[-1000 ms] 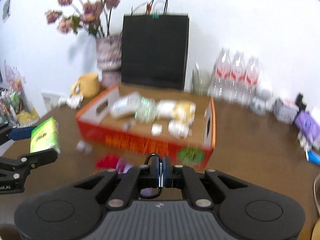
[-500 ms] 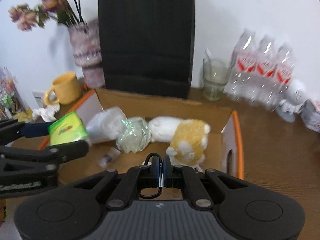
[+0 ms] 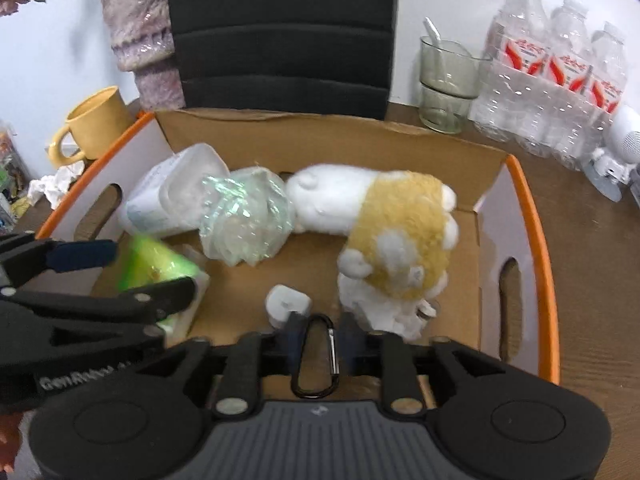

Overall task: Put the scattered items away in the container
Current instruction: 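Lower the green tissue pack into the box with the left gripper while the right releases the carabiner, then grasp the small clear sachet with the left gripper while the right grasps the purple drawstring bag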

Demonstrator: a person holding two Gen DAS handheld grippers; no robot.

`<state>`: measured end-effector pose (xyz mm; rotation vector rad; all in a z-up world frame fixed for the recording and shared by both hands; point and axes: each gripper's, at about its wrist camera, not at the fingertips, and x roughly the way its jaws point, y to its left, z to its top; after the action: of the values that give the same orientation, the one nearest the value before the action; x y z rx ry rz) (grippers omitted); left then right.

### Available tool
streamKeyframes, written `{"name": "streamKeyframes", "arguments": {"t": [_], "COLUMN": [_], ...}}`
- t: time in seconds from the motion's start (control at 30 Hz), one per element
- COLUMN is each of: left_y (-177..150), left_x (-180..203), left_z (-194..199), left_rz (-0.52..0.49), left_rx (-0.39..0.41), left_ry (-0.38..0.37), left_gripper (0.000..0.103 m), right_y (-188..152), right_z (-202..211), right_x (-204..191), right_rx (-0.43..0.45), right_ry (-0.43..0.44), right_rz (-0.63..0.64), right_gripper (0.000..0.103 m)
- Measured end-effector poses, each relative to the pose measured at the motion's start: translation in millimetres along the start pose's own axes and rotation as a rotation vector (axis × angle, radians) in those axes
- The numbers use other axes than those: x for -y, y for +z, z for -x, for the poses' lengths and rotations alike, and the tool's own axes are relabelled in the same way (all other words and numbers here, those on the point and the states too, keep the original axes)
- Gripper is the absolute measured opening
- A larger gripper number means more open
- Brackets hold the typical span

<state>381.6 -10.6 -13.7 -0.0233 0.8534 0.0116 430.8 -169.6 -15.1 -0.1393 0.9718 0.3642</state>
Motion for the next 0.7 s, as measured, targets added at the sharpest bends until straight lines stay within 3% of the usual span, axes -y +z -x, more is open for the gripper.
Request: {"name": "streamKeyframes", "arguments": {"t": [0.07, 0.13, 0.27, 0.5, 0.7], "left_y": [-1.4, -6.0, -23.0, -90.7, -155.8], "left_x": [-4.1, -6.6, -11.7, -23.7, -35.1], "left_z": [12.4, 30.9, 78.3, 152.4, 172.4], "left_rz": [0.018, 0.025, 0.043, 0.052, 0.092], "left_rx": [0.026, 0.078, 0.199, 0.342, 0.316], "left_ry": [-0.006, -0.019, -0.048, -0.073, -0.082], "left_gripper": [0.099, 0.103, 0.103, 0.103, 0.103], "right_y": [-4.3, -9.2, -27.7, -98.0, -164.1], "right_z": [8.3, 21.6, 65.0, 152.8, 180.7], "right_x": [3.9, 6.8, 6.9, -3.9, -12.5], "right_rx": [0.016, 0.039, 0.138, 0.338, 0.352], "right_ry": [0.004, 0.021, 0.038, 0.081, 0.099], "right_rz": [-0.019, -0.038, -0.041, -0.008, -0.033], "right_gripper": [0.052, 0.061, 0.086, 0.099, 0.099]}}
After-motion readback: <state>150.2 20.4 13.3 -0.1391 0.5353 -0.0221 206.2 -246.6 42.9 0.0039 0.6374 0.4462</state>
